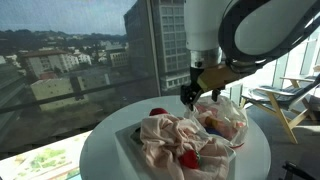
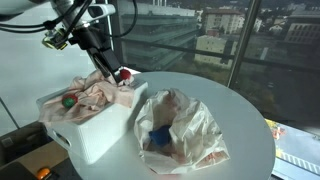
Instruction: Put the items on the container in the plastic except the radish.
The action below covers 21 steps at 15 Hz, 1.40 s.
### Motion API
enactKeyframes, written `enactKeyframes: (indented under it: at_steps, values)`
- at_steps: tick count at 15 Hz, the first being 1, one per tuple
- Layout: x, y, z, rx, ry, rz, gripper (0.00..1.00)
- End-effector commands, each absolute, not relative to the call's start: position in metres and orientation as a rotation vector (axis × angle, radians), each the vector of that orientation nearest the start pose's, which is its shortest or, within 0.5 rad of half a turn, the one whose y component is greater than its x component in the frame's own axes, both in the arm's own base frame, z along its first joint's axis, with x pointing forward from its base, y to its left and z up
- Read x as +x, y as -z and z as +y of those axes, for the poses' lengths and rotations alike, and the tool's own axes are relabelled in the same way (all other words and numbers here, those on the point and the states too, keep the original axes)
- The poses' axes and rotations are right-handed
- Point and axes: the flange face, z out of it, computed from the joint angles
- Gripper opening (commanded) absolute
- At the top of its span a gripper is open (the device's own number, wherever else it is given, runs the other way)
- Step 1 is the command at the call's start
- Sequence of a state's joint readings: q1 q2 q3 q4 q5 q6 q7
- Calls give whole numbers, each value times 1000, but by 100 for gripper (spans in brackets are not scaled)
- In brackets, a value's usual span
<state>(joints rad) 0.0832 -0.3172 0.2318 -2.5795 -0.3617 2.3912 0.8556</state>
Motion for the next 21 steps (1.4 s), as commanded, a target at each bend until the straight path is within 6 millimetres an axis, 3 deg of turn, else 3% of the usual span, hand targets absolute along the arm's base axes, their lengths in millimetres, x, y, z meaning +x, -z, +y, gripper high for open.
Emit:
enactKeyframes:
  at_steps: [1,5,10,14,20,21]
  values:
    - [411,-399,155,-3149,493,314,100]
    - [395,-390,199,-3026,319,108,100]
    - [363,-359,237,-2953,42,-175,100]
    - [357,-336,237,-3051,10,-276,100]
    - [361,-316,232,-3109,8,-371,100]
    - [361,-314,231,-3110,5,-381,75]
